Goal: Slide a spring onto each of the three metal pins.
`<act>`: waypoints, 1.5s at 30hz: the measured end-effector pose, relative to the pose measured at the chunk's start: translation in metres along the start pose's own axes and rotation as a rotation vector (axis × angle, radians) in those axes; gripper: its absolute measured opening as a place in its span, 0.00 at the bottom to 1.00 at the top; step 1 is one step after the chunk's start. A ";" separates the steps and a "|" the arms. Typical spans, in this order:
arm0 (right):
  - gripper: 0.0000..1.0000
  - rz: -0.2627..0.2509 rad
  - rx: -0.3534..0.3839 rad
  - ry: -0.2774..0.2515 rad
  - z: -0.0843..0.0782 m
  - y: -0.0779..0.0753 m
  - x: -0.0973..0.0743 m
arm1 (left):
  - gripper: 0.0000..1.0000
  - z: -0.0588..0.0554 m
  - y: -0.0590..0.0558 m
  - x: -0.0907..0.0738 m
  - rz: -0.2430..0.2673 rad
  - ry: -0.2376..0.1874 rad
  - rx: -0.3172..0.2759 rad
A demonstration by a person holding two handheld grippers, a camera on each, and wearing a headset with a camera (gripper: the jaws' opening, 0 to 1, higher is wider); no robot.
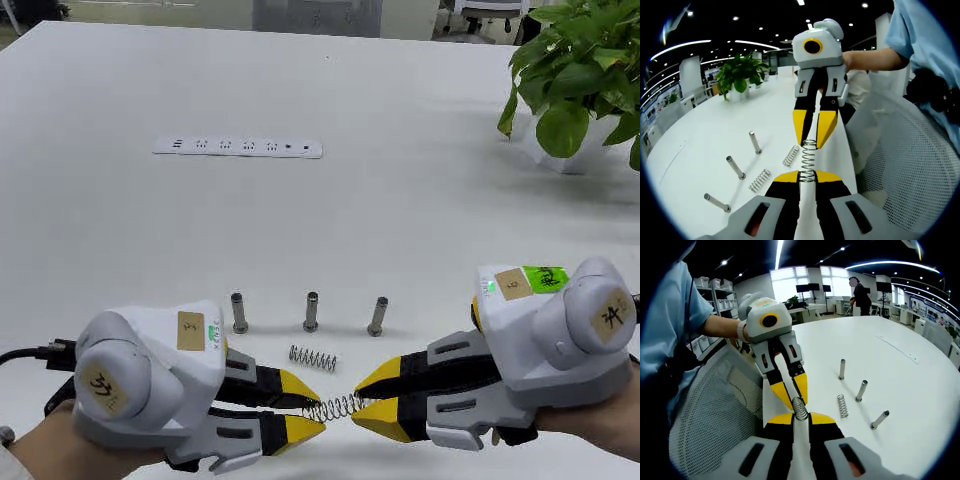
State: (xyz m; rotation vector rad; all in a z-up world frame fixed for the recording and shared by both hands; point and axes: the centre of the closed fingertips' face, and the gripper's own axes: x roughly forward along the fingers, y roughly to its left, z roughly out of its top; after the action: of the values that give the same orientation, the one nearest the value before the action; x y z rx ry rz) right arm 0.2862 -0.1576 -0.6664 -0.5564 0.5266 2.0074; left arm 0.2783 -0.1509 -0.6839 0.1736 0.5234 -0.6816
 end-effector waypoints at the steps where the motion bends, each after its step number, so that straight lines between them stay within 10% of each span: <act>1: 0.12 -0.002 -0.014 0.004 0.002 0.001 0.000 | 0.10 -0.001 0.000 0.000 0.000 0.002 -0.002; 24: 0.12 0.021 -0.148 0.069 0.015 0.011 0.008 | 0.10 -0.006 -0.004 0.006 0.003 0.004 -0.028; 34: 0.19 0.105 -0.305 0.262 0.001 0.016 0.017 | 0.10 -0.004 -0.010 0.011 -0.006 0.000 -0.029; 45: 0.14 0.152 -0.343 0.329 -0.007 0.018 0.026 | 0.10 -0.004 -0.014 0.014 -0.021 0.005 -0.018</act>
State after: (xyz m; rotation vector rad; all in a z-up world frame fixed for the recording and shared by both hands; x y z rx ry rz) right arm 0.2601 -0.1520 -0.6843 -1.0973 0.4303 2.1788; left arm 0.2769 -0.1687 -0.6942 0.1532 0.5369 -0.6964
